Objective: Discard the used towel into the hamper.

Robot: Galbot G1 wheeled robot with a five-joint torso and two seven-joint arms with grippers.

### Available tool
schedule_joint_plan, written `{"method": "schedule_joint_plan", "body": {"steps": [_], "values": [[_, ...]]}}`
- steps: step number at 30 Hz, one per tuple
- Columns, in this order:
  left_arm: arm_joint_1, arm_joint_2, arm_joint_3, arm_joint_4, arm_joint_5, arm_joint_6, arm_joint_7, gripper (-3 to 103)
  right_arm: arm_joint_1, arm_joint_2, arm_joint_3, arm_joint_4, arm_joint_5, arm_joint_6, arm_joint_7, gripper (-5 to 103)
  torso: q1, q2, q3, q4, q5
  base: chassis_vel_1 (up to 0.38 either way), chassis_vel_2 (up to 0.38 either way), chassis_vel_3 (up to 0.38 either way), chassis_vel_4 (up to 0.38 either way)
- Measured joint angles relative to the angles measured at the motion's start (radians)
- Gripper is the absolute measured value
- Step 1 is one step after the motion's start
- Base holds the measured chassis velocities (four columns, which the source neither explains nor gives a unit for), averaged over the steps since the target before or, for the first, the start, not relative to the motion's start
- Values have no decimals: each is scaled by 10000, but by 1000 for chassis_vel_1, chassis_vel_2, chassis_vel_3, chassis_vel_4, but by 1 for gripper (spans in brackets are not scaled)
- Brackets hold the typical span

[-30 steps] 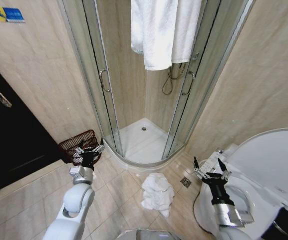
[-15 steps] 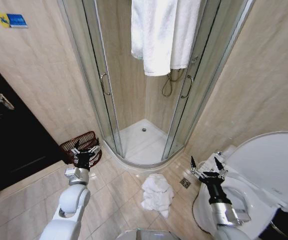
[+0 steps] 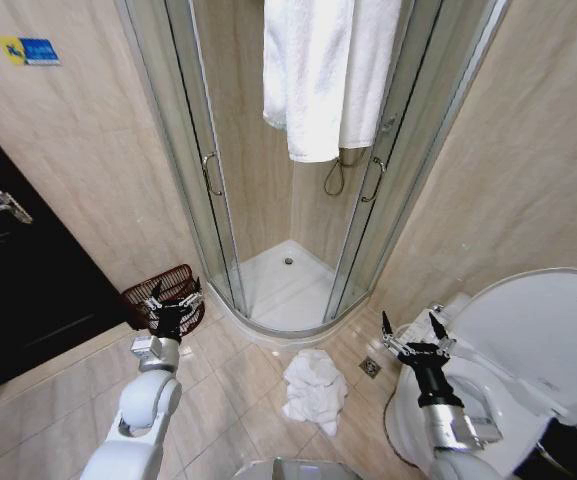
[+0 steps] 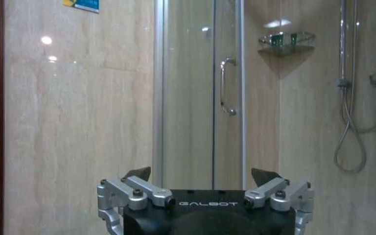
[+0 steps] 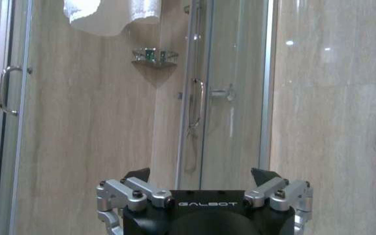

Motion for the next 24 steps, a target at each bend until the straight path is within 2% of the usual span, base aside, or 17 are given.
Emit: {"method": "schedule_joint_plan", "body": {"steps": [16,22,24], "values": [[-15,0,-13,28,-2,-42,-31,100,-20,0,28,49,-23,-11,6,100,426,924,497,0,0,0,0,0,0],[-50,17,95,162,-114,-541,24,100,108,0,44,77,-6,-145,13,100,565,1227,664,-1,-1,0,0,0,0],[18,9,93,141,-117,-600,195,100,422,0,86,139,111,-468,82,100,590,1285,697,-1,0,0,0,0,0]]}}
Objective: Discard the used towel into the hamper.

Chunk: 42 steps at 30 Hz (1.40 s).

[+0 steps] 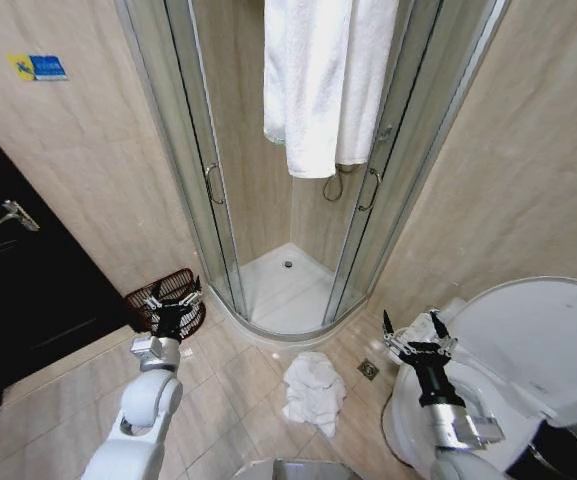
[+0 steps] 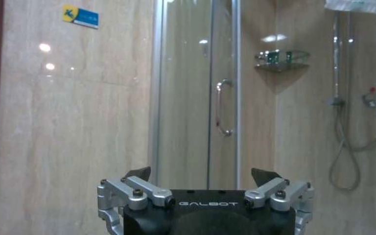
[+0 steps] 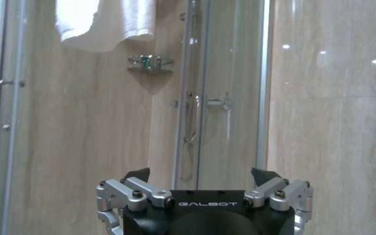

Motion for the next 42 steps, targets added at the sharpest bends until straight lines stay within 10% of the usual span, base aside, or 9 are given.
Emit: {"method": "schedule_joint_plan", "body": {"steps": [5,12,29,42], "values": [[105,-69,-33,-31,-17,-181,258,100,878,-50,-85,209,346,-881,424,100,5,15,9,-1,3,0,0,0,0],[151,-420,61,284,98,-564,324,100,3038,-1959,-436,589,1645,-2660,1145,100,-8,-23,-8,6,4,0,0,0,0],[-523,-388,536,1219,509,-819,219,100,7458,-5749,-401,-152,5042,-3732,2351,100,-44,-96,-50,3,3,0,0,0,0],[-668,-376,502,1116,833,-598,-149,100,12929,-8310,-2759,-2014,7967,-4094,3205,100,-58,-125,-66,-1,1,0,0,0,0]]}}
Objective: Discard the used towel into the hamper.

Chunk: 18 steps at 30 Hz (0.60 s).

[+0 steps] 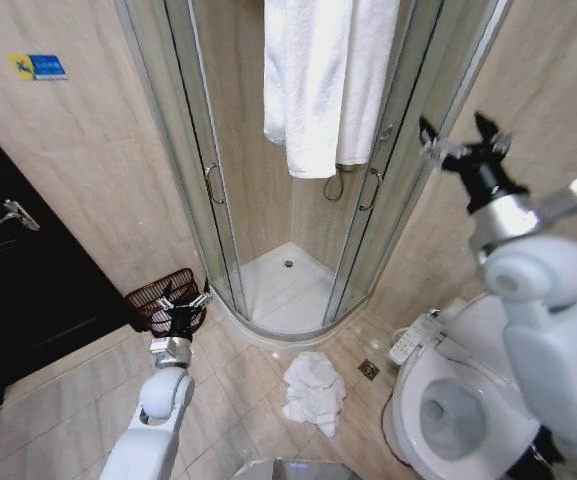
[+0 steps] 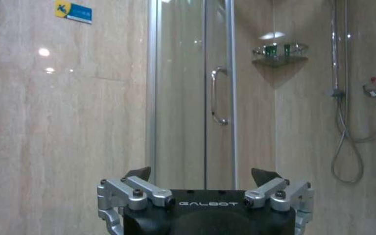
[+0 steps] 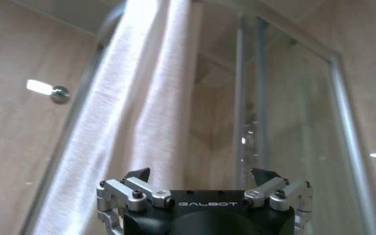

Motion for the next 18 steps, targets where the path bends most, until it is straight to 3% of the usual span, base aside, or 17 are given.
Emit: {"method": "schedule_joint_plan", "body": {"steps": [5,9,12,18], "values": [[2,17,1,-122,9,91,-46,100,1630,-12,-1143,-468,360,-108,-6,100,-4,-6,-3,0,2,0,0,0,0],[52,46,-86,-239,0,114,-126,100,3474,497,-2359,-1359,404,-78,29,100,-6,-9,-5,2,-1,0,0,0,0],[136,40,-216,-308,-16,128,-153,100,5137,1399,-3355,-2191,387,-91,297,100,-3,-16,-5,5,-3,0,0,0,0],[165,23,-277,-311,-29,130,-192,100,6691,2483,-4381,-2867,373,-258,1034,100,-6,-17,-9,4,-4,0,0,0,0]]}}
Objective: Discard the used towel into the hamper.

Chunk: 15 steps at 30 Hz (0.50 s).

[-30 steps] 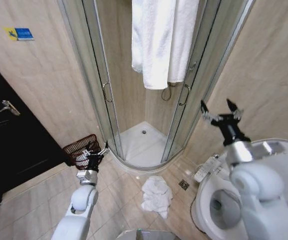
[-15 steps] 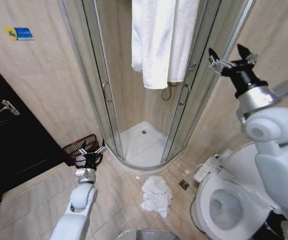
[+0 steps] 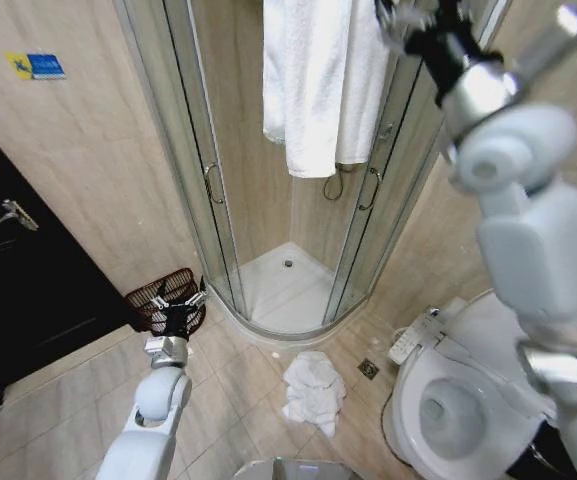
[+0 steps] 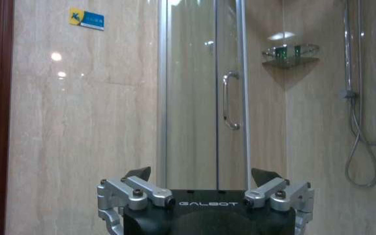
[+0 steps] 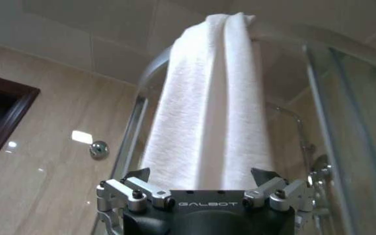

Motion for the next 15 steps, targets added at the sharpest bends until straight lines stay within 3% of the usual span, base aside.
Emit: {"method": "schedule_joint_plan", "body": {"steps": [10,15], "values": [[-95,121,24,115,-97,-110,-19,100,1368,1008,-924,-2057,-448,-3,1201,100,-3,-6,-3,-4,2,0,0,0,0],[-102,215,-58,189,-212,-226,-50,100,1584,1400,-1123,-2882,-85,104,1255,100,-3,-8,-3,-2,1,0,0,0,0]]}}
